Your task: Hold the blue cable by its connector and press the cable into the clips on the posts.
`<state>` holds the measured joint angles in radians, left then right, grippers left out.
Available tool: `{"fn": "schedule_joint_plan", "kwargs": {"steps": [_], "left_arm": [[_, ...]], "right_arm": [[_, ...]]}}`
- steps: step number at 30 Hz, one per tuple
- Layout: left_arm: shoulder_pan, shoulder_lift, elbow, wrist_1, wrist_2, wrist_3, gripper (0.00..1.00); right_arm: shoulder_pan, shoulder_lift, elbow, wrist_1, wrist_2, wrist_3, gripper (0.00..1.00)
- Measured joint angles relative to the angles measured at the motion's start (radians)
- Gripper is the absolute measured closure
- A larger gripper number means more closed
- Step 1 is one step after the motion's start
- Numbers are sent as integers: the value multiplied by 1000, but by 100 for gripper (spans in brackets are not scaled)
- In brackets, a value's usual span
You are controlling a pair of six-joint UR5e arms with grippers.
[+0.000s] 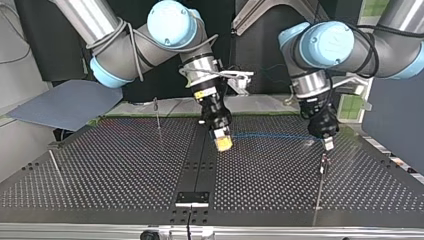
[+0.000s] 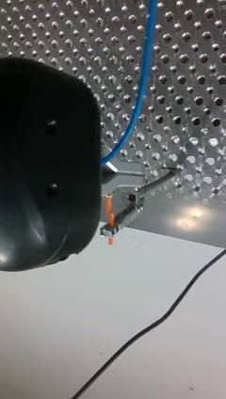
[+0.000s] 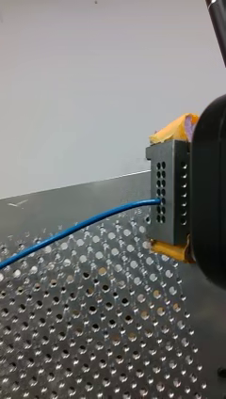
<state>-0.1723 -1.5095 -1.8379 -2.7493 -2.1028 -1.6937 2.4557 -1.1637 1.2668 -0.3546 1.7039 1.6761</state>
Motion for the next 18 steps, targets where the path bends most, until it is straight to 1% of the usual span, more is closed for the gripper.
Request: {"fn": "schedule_joint_plan", "kwargs": {"steps": [3, 6, 11, 14, 18], "left_arm": [[9, -1, 13, -31, 1, 0, 100], [17, -1, 22, -48, 8, 1, 100], [31, 0, 34, -54, 25, 3, 100], [40, -1, 39, -54, 36, 2, 100], [69, -1, 46, -55, 60, 1, 100]], "right_arm": [[-12, 0, -4, 5, -5, 2, 100], [-23, 1, -5, 9, -10, 5, 100], [-42, 1, -6, 13, -19, 9, 100], [-45, 1, -6, 14, -25, 10, 100], [-41, 1, -6, 14, -33, 7, 100]]}}
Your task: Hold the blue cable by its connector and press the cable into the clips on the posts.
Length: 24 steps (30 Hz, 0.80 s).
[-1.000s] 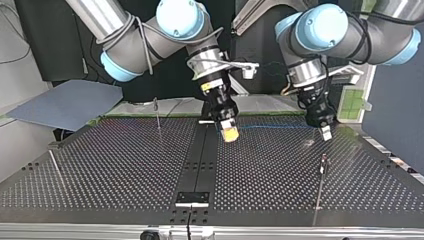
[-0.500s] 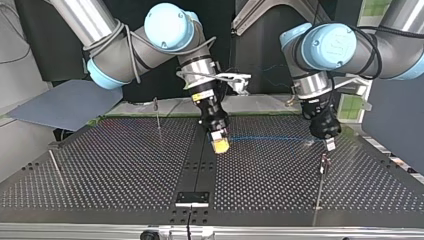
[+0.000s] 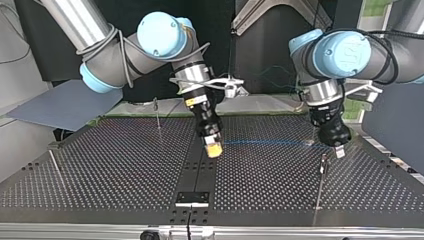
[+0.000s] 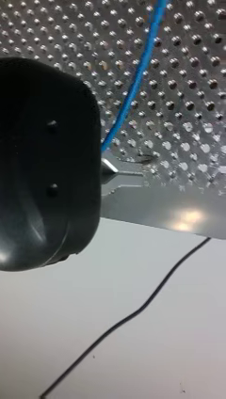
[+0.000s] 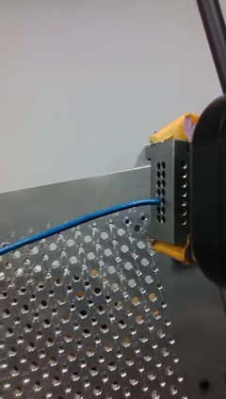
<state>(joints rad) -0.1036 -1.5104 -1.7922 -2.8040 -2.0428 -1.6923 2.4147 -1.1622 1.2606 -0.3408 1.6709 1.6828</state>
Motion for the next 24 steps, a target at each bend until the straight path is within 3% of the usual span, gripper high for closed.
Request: {"fn": "schedule_joint_plan", "kwargs": {"steps": [15, 24], "left_arm": [[127, -3, 32, -12, 114, -5, 100], [134, -5, 31, -29, 125, -5, 100]], "right_arm": [[2, 0, -2, -2, -5, -6, 100], [-4, 0, -1, -1, -4, -6, 100]]}}
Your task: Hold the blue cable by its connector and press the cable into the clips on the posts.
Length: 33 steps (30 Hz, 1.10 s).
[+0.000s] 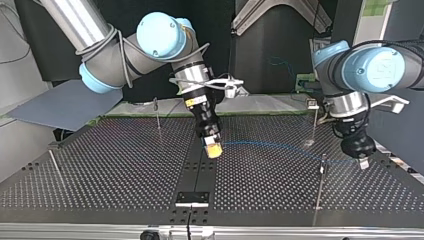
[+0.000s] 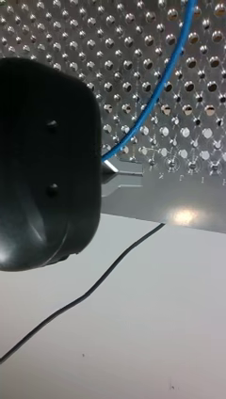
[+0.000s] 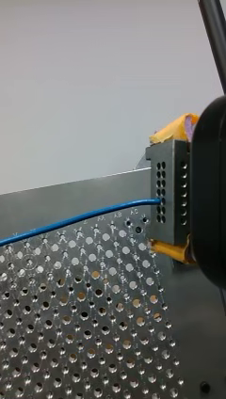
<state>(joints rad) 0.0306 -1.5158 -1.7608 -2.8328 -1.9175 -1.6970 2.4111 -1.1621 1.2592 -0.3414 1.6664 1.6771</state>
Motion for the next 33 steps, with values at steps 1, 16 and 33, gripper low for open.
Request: {"fn": "schedule_joint_plan", "kwargs": {"steps": [1, 16, 33], "left_arm": [[-1, 0, 0, -2, 0, 1, 100], [-15, 0, -8, -35, -12, 7, 100], [0, -37, -1, -5, 25, -2, 100]], "right_arm": [[0, 0, 0, 0, 0, 0, 100], [-1, 0, 14, 11, 14, -8, 100], [-13, 16, 37, 10, 29, -21, 100]]}}
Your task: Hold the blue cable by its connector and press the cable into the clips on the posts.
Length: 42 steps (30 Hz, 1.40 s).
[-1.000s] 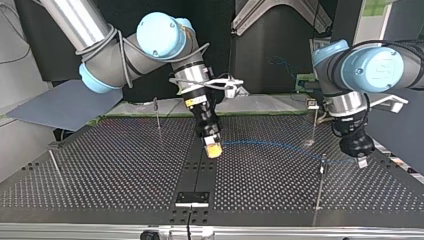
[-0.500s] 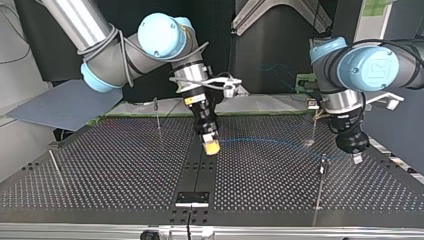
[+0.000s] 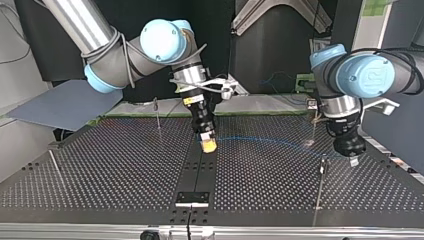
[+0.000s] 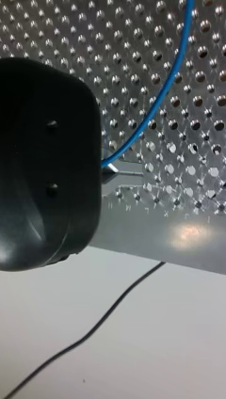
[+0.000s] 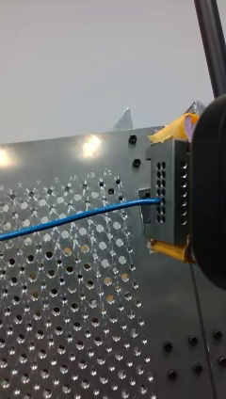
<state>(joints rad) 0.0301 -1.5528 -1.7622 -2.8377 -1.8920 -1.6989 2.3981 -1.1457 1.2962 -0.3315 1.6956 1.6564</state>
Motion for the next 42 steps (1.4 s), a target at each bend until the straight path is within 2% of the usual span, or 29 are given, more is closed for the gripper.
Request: {"fn": "schedule_joint_plan", "kwargs": {"steps": [5, 16, 24, 34, 42], "left_arm": [[6, 0, 6, 3, 5, -8, 100], [23, -47, 72, -11, 75, -28, 100], [36, -56, 127, -13, 97, -78, 100], [52, -66, 136, -14, 113, -97, 100], [57, -78, 136, -13, 143, -115, 100]], "right_arm": [[-2, 4, 0, -3, 0, -1, 100], [-23, 7, -1, -10, -12, -5, 100], [-43, 10, -4, -20, -30, -5, 100], [-71, 14, -19, -21, -49, -4, 100], [-80, 21, -25, -22, -64, -2, 100]]}}
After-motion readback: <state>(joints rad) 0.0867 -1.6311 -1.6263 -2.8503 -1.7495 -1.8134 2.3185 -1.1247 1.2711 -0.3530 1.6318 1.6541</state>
